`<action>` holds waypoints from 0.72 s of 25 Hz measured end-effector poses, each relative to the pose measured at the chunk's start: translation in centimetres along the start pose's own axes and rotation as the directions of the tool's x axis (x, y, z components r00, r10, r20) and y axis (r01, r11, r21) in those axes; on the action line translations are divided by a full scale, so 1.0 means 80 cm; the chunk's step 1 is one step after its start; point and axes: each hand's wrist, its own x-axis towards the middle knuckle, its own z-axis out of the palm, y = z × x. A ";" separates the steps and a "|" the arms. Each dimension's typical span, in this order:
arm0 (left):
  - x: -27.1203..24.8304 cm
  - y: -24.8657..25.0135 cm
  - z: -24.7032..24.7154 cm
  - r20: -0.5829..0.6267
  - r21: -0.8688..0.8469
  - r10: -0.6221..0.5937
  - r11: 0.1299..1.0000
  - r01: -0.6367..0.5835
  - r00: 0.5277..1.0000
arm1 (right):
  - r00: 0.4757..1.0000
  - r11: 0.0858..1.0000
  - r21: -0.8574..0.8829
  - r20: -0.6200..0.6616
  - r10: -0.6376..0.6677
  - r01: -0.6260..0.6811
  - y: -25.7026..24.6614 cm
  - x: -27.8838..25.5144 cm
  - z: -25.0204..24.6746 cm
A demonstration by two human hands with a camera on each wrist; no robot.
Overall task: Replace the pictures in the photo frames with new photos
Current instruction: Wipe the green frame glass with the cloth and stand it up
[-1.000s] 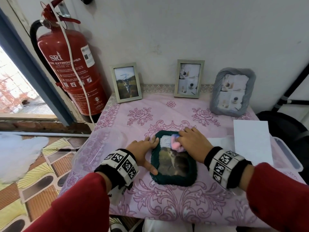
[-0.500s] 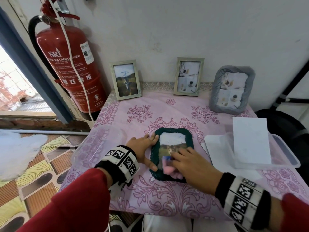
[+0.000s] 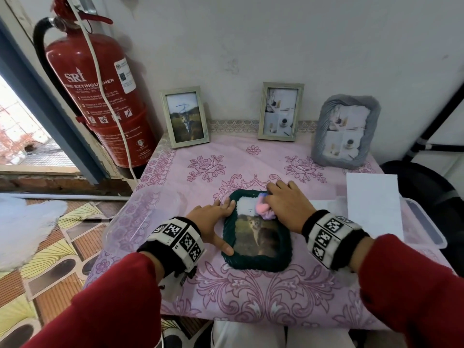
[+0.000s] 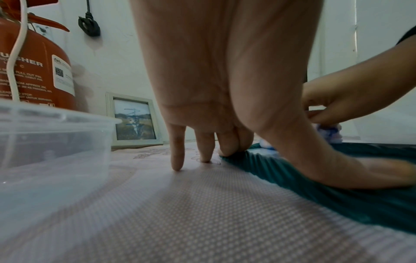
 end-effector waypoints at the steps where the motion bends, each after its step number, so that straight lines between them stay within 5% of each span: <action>1: 0.000 0.000 0.001 -0.005 -0.010 0.002 1.000 -0.002 1.000 | 1.000 0.998 0.063 0.012 0.014 -0.014 -0.005 0.008 -0.001; 5: 0.001 0.001 0.001 -0.017 0.016 -0.006 1.000 0.007 1.000 | 0.999 0.968 0.249 0.024 -0.046 0.038 -0.034 0.011 -0.004; 11: 0.002 0.002 0.002 -0.015 0.082 -0.026 0.996 0.027 1.000 | 0.966 0.960 0.123 -0.079 -0.245 0.253 -0.060 -0.068 0.002; 18: 0.001 -0.003 0.003 0.003 0.016 -0.005 1.000 0.005 1.000 | 0.988 0.982 -0.127 -0.042 -0.148 0.141 0.000 -0.068 0.000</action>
